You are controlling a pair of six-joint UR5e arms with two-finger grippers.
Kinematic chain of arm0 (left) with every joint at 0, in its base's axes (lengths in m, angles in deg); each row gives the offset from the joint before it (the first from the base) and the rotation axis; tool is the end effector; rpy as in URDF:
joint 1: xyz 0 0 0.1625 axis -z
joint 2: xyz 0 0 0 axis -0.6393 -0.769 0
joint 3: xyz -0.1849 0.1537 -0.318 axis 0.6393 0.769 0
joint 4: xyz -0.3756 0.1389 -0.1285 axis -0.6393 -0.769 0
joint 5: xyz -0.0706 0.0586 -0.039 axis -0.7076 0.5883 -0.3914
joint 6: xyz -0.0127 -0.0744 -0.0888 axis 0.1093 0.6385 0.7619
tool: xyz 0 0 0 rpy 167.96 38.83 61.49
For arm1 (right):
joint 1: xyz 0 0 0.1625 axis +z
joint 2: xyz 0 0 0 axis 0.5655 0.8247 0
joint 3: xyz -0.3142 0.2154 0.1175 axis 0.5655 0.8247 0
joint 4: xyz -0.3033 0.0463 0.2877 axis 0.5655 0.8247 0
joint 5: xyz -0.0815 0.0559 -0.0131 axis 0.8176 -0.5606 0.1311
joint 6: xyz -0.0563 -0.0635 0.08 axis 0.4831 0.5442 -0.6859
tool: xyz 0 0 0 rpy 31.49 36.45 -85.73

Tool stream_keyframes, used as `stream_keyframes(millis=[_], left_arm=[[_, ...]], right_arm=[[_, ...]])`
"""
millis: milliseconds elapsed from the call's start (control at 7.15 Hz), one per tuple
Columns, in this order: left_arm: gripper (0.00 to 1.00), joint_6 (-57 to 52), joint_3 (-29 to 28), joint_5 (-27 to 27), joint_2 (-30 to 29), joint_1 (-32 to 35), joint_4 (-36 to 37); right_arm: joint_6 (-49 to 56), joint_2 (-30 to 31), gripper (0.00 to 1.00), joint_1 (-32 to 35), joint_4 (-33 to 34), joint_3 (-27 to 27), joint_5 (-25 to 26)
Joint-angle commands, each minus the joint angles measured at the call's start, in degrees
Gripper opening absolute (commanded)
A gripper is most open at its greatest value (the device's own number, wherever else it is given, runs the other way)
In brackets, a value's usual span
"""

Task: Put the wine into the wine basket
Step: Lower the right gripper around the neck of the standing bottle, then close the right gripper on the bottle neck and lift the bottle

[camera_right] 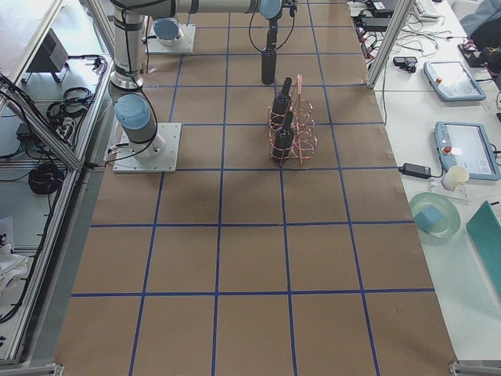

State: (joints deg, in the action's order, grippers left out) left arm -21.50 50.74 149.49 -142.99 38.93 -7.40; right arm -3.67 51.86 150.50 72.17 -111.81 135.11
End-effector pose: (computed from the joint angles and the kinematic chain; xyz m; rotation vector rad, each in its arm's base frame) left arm -0.0251 -0.5164 0.4834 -0.3359 3.0573 -0.0426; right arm 0.3981 -0.5167 0.3315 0.0693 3.1212 -0.1303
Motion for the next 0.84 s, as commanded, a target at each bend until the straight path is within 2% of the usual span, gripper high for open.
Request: stream_keyframes(millis=[0, 699], left_arm=[[1.00, 0.0, 0.4, 0.0, 0.2, 0.0, 0.0], [1.00, 0.0, 1.0, 0.0, 0.5, -0.1, 0.0]], right_arm=[[0.1, -0.1, 0.97, -0.2, 0.1, -0.7, -0.1], [-0.1, 0.3, 0.82, 0.0, 0.0, -0.9, -0.4]])
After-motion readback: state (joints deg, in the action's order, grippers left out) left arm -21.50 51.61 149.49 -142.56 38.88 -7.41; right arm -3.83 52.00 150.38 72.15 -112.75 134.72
